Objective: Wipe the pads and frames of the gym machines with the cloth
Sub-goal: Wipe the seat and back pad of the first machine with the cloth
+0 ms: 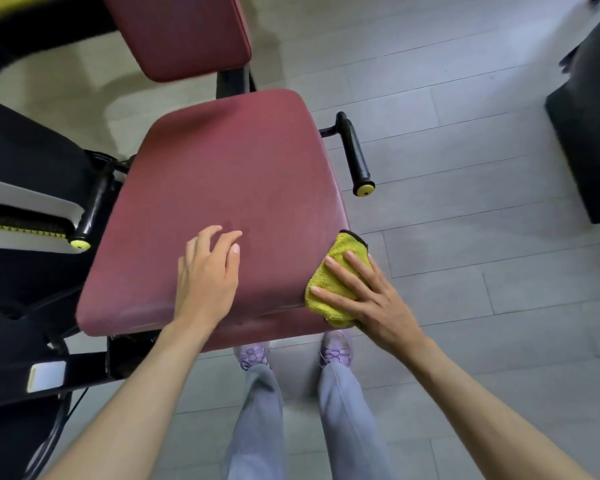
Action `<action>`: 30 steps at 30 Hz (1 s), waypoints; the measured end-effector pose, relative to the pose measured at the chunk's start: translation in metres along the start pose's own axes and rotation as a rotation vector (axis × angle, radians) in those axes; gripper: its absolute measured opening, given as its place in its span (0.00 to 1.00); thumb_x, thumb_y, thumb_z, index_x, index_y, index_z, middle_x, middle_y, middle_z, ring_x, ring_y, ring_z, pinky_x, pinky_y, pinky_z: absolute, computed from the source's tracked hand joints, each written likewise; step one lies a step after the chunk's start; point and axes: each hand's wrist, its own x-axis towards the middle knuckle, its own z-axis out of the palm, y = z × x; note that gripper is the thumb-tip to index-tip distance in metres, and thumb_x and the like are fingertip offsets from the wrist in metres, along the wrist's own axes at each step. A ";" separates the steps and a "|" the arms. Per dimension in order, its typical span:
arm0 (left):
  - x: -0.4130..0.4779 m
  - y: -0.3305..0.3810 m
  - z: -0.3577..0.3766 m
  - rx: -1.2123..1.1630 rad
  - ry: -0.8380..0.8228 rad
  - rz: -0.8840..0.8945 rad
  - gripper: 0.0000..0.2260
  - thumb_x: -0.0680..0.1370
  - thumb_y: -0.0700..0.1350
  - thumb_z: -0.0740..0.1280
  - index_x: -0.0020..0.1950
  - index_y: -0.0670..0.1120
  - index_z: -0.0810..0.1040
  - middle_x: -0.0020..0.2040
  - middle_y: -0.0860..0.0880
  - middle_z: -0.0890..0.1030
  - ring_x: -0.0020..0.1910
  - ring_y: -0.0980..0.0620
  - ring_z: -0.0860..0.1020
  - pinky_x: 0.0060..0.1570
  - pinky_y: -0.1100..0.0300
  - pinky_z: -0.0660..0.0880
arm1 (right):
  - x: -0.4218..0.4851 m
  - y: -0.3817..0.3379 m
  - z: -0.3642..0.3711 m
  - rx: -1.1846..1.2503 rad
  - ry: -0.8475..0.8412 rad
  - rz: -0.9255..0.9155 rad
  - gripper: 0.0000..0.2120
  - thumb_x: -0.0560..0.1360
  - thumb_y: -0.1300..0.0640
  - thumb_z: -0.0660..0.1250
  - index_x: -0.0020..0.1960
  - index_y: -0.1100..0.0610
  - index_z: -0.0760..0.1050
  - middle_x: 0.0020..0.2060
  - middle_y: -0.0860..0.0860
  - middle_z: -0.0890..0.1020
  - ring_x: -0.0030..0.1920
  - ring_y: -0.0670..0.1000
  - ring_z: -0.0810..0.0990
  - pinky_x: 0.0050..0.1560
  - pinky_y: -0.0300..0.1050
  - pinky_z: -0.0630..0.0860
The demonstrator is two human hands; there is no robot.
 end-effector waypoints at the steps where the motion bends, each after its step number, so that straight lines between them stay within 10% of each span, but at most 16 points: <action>1: -0.001 0.003 0.000 0.003 -0.004 0.008 0.16 0.86 0.51 0.55 0.71 0.55 0.75 0.73 0.51 0.70 0.73 0.48 0.65 0.69 0.44 0.64 | 0.005 -0.007 0.002 0.075 0.037 0.082 0.30 0.80 0.56 0.69 0.79 0.43 0.66 0.81 0.54 0.62 0.81 0.62 0.57 0.75 0.69 0.62; 6: -0.005 0.011 0.001 -0.024 0.001 0.004 0.16 0.86 0.51 0.55 0.71 0.55 0.75 0.73 0.52 0.70 0.73 0.50 0.64 0.69 0.46 0.64 | 0.047 -0.032 0.000 0.361 0.204 0.585 0.24 0.83 0.45 0.64 0.78 0.44 0.68 0.79 0.45 0.66 0.81 0.53 0.61 0.74 0.54 0.68; 12: 0.002 0.009 0.006 -0.003 -0.032 0.020 0.16 0.86 0.52 0.54 0.71 0.55 0.75 0.72 0.52 0.71 0.73 0.50 0.65 0.68 0.45 0.66 | 0.119 0.000 -0.025 0.610 0.009 1.095 0.27 0.83 0.40 0.59 0.81 0.40 0.60 0.74 0.51 0.73 0.68 0.60 0.75 0.62 0.55 0.72; 21: 0.042 0.017 -0.004 -0.067 -0.030 0.066 0.16 0.85 0.52 0.56 0.71 0.55 0.75 0.71 0.51 0.72 0.71 0.47 0.67 0.67 0.44 0.67 | 0.080 -0.036 -0.039 0.551 0.053 1.340 0.20 0.82 0.36 0.58 0.51 0.53 0.74 0.42 0.54 0.82 0.47 0.62 0.79 0.44 0.53 0.70; 30: 0.087 -0.009 0.006 -0.071 -0.081 0.101 0.15 0.85 0.51 0.58 0.70 0.55 0.76 0.67 0.52 0.74 0.69 0.48 0.68 0.65 0.46 0.67 | 0.157 0.006 -0.022 0.340 -0.068 1.414 0.24 0.84 0.39 0.54 0.54 0.58 0.76 0.48 0.59 0.83 0.48 0.63 0.77 0.45 0.53 0.66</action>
